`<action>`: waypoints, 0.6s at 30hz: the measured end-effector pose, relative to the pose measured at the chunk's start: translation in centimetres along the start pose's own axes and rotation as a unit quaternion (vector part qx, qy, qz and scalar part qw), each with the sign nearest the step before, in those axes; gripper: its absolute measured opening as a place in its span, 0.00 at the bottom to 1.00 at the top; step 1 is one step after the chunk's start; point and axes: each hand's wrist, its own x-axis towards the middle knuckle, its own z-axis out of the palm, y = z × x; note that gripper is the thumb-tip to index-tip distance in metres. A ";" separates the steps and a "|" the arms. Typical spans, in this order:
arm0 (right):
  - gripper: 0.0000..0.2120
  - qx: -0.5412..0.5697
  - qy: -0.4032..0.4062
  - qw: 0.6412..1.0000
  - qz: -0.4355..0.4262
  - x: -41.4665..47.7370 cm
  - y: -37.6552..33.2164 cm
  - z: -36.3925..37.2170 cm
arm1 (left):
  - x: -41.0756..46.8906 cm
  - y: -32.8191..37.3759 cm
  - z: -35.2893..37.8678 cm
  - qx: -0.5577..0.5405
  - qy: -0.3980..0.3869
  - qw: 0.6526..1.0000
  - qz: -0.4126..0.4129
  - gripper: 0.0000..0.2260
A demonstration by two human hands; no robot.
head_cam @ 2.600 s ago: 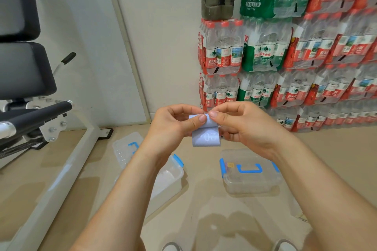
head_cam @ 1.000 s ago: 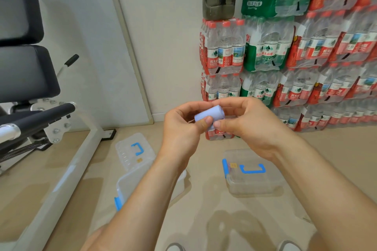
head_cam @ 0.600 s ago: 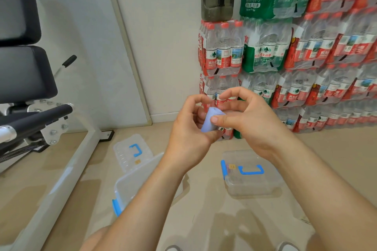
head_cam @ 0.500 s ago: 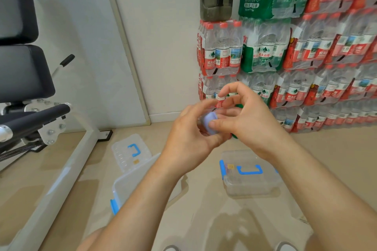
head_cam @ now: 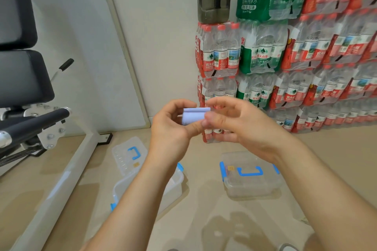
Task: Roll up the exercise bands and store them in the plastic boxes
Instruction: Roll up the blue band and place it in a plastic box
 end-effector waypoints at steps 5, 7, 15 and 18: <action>0.20 -0.014 0.009 0.998 -0.058 0.0 0.3 0.5 | 0.0 0.1 -0.4 -0.097 -0.018 0.993 -0.058 0.12; 0.17 -0.009 0.017 0.997 -0.069 -0.1 0.2 0.6 | -0.1 0.3 -0.3 -0.122 -0.034 0.989 -0.072 0.13; 0.09 -0.041 0.040 0.992 -0.116 0.2 -0.1 1.6 | -0.1 1.0 -2.0 -0.032 -0.046 0.995 -0.081 0.12; 0.07 -0.056 0.053 0.990 -0.114 0.5 -0.2 2.2 | 0.1 1.8 -4.0 0.053 -0.074 0.993 -0.071 0.08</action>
